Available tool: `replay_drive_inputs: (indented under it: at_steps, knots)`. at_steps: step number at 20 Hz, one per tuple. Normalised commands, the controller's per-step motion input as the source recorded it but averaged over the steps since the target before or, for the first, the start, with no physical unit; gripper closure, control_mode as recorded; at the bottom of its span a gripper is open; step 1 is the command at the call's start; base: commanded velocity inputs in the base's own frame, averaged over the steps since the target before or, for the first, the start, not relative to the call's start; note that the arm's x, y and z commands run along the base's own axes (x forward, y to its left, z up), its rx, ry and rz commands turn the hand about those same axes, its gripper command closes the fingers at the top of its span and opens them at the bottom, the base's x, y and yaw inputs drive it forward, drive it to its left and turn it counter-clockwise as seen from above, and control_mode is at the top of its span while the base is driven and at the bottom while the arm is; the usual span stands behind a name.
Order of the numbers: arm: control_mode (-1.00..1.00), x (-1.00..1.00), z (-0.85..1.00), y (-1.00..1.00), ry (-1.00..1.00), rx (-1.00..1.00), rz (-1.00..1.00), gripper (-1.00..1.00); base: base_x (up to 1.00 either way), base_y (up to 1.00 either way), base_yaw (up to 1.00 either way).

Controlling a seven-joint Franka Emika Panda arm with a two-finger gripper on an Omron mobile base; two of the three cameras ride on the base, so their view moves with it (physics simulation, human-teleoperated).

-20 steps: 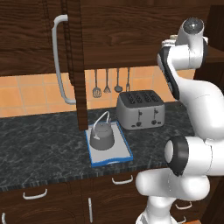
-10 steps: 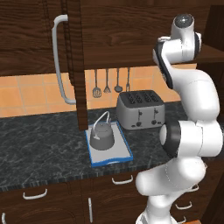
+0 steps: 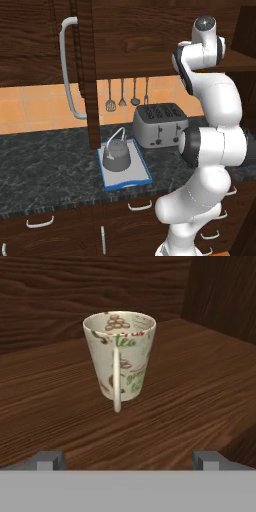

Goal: Pick the kettle from the counter and place it on the tray. Then pick the mug from the cabinet and place it on the tray. Then close the cabinet doors.

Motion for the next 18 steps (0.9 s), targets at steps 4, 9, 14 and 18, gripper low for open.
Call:
replay_drive_inputs:
  at_steps: [4,9,14,18]
  knots:
    - [-1.00,0.37,-0.10,-0.12,0.00,0.00,0.00,-1.00,0.00,0.00,0.00]
    - [-1.00,0.37,0.00,-0.17,0.01,0.00,0.00,-1.00,0.00,0.00,0.00]
    - [-1.00,0.31,0.00,-0.07,0.06,0.00,0.00,-1.00,0.00,0.00,0.00]
    - [-1.00,0.32,0.00,0.00,0.07,0.00,0.00,-1.00,0.00,0.00,0.00]
